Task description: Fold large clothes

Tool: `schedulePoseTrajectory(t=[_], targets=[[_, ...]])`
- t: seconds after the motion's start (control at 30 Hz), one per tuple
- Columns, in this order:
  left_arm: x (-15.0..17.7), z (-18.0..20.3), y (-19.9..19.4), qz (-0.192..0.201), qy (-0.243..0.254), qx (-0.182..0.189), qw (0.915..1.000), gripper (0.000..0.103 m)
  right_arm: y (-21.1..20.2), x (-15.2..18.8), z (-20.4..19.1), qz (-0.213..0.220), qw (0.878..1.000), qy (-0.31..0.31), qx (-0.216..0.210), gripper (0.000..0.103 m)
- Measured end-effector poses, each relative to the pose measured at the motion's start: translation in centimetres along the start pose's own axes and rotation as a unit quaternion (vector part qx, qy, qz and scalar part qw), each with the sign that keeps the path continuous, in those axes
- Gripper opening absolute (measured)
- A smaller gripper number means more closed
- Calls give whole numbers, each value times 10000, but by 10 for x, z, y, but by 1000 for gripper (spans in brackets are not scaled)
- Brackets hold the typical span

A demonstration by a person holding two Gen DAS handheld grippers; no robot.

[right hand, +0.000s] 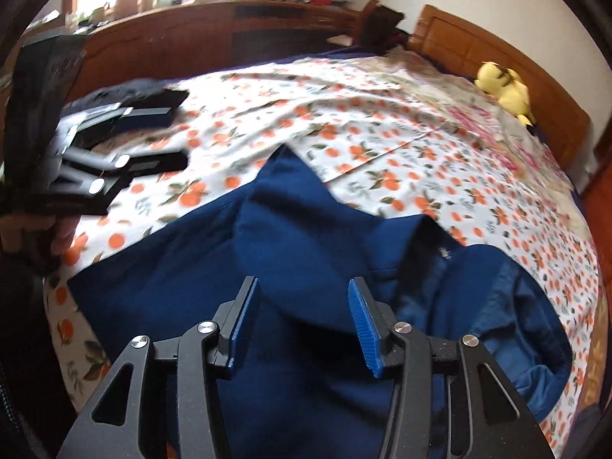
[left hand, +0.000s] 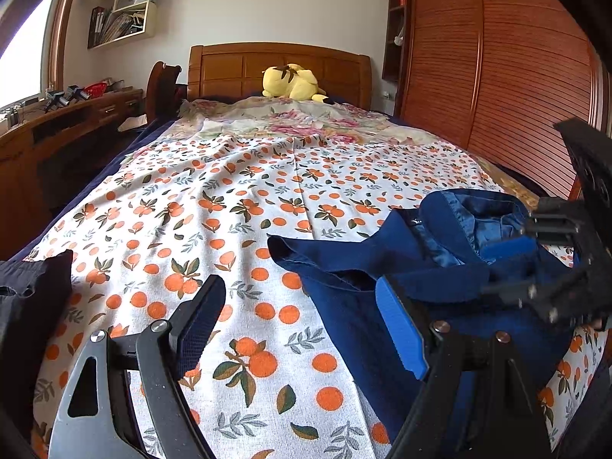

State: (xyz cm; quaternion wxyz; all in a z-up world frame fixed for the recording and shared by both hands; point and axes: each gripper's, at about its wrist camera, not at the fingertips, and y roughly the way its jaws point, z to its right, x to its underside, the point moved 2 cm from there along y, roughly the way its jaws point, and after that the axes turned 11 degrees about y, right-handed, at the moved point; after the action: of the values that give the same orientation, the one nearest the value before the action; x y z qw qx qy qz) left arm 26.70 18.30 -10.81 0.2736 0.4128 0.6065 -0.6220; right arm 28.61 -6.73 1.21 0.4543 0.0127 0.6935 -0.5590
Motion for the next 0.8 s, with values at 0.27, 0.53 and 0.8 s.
schedulePoseTrajectory(t=[0.27, 0.53, 0.8], targets=[[1, -2, 0, -3, -8, -10, 10000, 81, 24, -10, 11, -326, 9976, -308, 532, 39], [1, -2, 0, -11, -4, -5, 10000, 81, 51, -68, 59, 110, 9914, -26, 1304, 2], [0, -1, 4, -22, 11, 16, 10000, 81, 81, -97, 108, 105, 9741, 797, 2115, 17]])
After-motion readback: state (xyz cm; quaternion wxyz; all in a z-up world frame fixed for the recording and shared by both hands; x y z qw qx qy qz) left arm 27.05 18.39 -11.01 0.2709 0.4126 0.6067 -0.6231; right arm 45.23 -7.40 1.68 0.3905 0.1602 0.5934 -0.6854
